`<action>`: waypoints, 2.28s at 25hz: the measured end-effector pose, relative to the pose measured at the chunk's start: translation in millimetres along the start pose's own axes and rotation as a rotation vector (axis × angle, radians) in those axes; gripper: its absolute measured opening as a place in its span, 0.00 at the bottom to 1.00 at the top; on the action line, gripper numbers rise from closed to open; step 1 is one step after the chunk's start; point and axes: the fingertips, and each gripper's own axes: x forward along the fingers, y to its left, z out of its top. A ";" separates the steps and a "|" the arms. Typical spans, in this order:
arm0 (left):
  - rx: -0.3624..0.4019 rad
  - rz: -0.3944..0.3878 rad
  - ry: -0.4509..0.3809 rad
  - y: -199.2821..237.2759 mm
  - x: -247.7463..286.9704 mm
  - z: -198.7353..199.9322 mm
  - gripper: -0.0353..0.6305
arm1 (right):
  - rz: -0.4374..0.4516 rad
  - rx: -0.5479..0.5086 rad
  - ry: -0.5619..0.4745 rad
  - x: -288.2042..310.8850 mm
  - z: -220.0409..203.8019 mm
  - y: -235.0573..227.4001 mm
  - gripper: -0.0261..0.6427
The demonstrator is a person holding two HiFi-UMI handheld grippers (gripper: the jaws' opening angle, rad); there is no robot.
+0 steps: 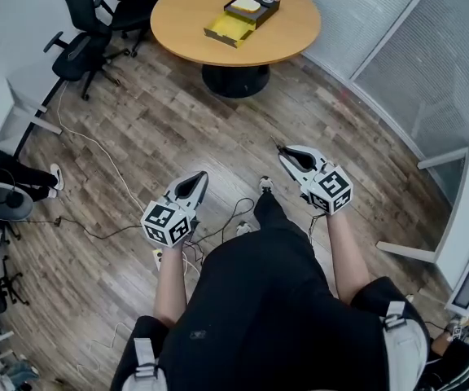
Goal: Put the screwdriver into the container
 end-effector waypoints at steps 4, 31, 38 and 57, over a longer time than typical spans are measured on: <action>-0.001 0.004 0.000 0.3 -0.7 -1.6 0.06 | 0.003 0.000 0.001 1.6 -2.8 0.9 0.12; -0.030 0.070 0.007 41.4 44.3 14.7 0.06 | 0.047 0.025 0.007 46.5 -1.7 -62.9 0.12; -0.043 0.109 0.002 64.4 87.1 35.3 0.06 | 0.085 0.028 0.027 72.5 -0.4 -115.1 0.12; -0.069 0.216 -0.012 100.5 186.8 87.0 0.06 | 0.177 0.004 0.026 121.0 27.7 -247.2 0.12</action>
